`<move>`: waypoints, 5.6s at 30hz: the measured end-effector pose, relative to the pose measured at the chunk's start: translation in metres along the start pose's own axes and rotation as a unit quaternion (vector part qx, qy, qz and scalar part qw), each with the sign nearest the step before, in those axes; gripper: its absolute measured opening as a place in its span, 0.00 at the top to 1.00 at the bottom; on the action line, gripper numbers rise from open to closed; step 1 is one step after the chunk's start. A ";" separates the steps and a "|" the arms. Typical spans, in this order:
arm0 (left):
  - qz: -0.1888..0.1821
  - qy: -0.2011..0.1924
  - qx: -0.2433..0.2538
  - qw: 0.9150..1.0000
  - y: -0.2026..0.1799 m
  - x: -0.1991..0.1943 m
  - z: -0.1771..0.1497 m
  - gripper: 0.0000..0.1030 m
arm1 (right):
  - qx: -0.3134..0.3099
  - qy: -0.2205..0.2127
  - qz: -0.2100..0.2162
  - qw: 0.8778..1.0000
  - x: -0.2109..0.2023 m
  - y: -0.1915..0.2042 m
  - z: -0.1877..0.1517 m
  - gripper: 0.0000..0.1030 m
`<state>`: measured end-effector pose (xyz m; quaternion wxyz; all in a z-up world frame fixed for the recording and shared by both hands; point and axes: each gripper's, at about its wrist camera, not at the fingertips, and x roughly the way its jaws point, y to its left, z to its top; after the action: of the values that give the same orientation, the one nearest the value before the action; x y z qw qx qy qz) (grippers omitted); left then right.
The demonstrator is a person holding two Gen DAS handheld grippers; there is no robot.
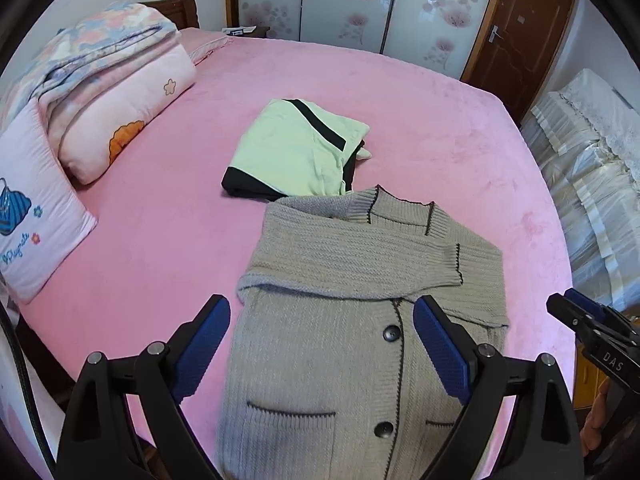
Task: Fold large clothes
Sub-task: 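Move both open tools down to the ribbed hem of the cardigan, then close both tools on the ribbed hem of the cardigan, then lift the held hem with both tools and fold it toward the collar, then open both tools and release the folded hem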
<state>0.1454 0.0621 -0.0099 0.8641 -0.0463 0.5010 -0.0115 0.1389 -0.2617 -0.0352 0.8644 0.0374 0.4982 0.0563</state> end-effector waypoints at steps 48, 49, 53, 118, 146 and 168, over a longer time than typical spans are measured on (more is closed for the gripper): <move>-0.032 0.096 0.038 0.994 0.141 0.033 -0.274 0.10 | 0.146 0.023 -0.123 0.981 -0.038 -0.011 -0.328 0.47; -0.031 0.099 0.038 0.994 0.142 0.039 -0.279 0.10 | 0.148 0.027 -0.122 0.981 -0.034 -0.015 -0.332 0.47; -0.038 0.122 0.028 0.991 0.151 0.068 -0.301 0.10 | 0.162 0.044 -0.113 0.979 -0.014 -0.041 -0.353 0.47; -0.063 0.090 -0.196 0.974 0.107 0.124 -0.018 0.89 | 0.200 0.010 0.005 0.980 0.041 -0.128 -0.060 0.92; -0.031 0.118 -0.100 0.988 0.099 0.256 0.042 0.22 | 0.244 0.057 0.023 0.968 0.156 -0.190 -0.031 0.50; -0.148 0.148 -0.022 0.978 0.100 0.298 0.051 0.22 | 0.154 0.039 -0.003 0.987 0.179 -0.181 -0.003 0.48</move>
<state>0.3350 0.1458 -0.2516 0.7679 -0.1370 0.6111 -0.1349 0.2365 -0.4174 -0.2122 0.8284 0.1668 0.5342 -0.0221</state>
